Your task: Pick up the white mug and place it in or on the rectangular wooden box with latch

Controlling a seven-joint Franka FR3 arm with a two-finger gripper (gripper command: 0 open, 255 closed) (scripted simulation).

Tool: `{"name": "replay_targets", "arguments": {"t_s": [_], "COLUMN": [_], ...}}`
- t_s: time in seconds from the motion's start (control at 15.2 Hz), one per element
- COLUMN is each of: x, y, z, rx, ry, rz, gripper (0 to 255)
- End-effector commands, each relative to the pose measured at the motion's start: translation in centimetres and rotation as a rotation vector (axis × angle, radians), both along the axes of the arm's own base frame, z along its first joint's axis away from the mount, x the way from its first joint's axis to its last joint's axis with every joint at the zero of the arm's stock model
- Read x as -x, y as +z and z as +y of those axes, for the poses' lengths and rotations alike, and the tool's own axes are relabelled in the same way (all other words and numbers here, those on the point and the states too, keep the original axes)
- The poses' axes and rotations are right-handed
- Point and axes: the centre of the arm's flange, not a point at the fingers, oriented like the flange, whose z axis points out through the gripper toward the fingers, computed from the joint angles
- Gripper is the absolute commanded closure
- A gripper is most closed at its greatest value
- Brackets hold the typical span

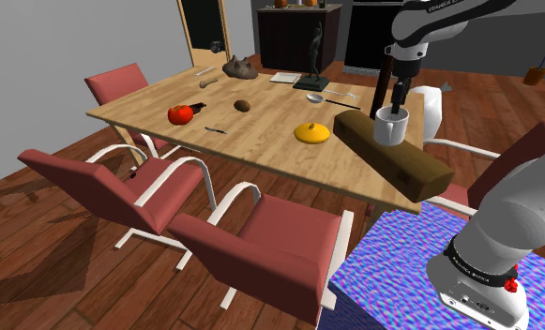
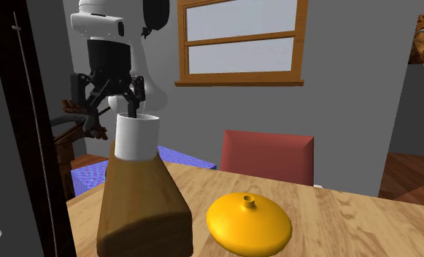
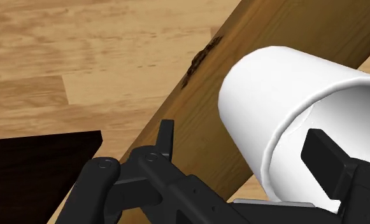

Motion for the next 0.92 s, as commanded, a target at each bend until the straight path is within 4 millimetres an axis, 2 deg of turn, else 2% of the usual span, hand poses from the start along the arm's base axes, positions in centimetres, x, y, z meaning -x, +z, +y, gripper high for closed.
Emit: {"name": "replay_targets", "arguments": {"t_s": [0.0,0.07,0.33,0.86], "x": [0.0,0.0,-0.5,-0.5], "y": [0.0,0.0,5.0,5.0], "z": [0.0,0.0,0.0,0.0], "rx": [0.0,0.0,0.0,0.0], "ry": [0.0,0.0,0.0,0.0], "rz": [0.0,0.0,0.0,0.0], "gripper": [0,0,0,0]}}
